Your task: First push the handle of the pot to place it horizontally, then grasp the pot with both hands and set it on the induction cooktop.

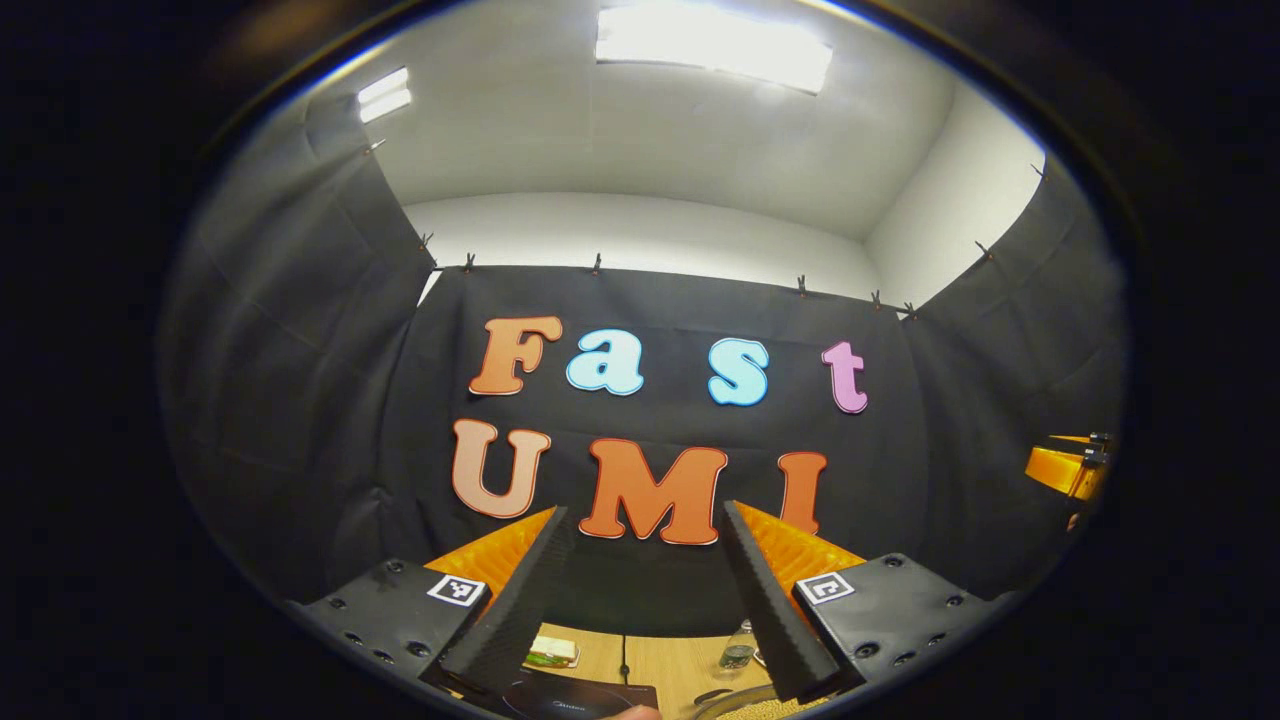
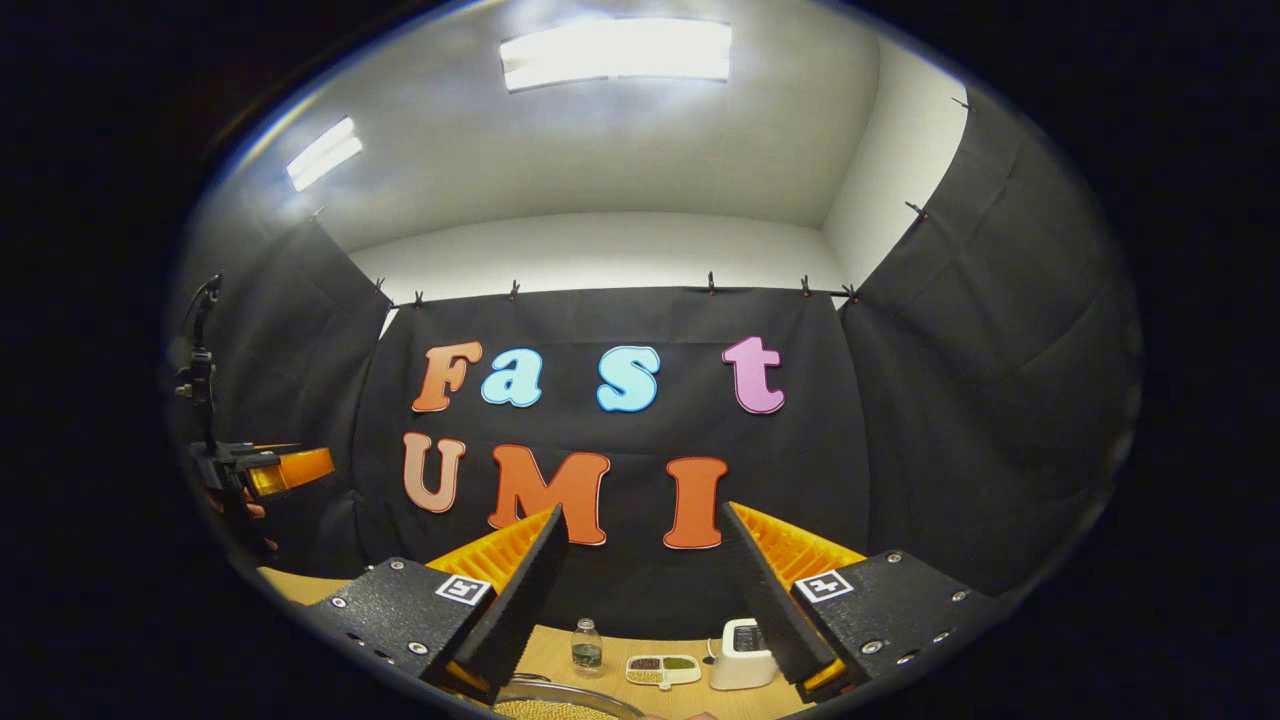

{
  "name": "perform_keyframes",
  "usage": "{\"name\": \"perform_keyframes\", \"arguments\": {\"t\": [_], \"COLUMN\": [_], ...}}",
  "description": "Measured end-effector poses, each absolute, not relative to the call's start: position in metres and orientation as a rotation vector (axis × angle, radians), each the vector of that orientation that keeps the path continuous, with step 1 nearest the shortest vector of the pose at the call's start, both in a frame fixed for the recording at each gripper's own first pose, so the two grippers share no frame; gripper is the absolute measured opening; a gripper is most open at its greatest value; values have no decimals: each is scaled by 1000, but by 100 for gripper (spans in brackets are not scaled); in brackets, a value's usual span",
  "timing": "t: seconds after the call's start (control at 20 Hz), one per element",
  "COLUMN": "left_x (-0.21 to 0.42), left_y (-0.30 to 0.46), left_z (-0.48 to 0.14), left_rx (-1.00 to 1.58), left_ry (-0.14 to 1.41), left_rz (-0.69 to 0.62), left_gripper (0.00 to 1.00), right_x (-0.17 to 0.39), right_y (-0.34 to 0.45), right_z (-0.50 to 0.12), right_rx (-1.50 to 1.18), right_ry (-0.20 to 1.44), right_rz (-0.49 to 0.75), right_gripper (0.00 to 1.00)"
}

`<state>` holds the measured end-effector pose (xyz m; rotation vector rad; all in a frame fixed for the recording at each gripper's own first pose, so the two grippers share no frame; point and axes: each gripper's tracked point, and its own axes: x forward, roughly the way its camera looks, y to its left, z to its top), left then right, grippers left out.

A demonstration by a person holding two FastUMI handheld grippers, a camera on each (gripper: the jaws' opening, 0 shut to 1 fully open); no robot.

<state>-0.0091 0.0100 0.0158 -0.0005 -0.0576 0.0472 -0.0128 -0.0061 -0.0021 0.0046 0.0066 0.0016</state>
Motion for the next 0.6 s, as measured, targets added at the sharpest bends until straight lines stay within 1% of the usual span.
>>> {"name": "perform_keyframes", "arguments": {"t": [0.2, 0.25, 0.3, 0.6], "left_x": [-10, -8, -7, -1], "left_y": [14, 15, 15, 17], "left_z": [10, 9, 6, -10], "left_rx": [-2, -5, -8, -8], "left_ry": [-57, -54, -48, -9], "left_rz": [68, 72, 74, 87], "left_gripper": [97, 97, 98, 98], "right_x": [-22, -23, -25, -34], "right_y": [-10, -13, -14, -24], "right_z": [-27, -35, -40, -85], "right_rx": [3, 11, 27, 71], "right_ry": [59, 82, 98, 216], "right_rz": [-4, -10, -12, -27], "right_gripper": [95, 97, 95, 95]}}
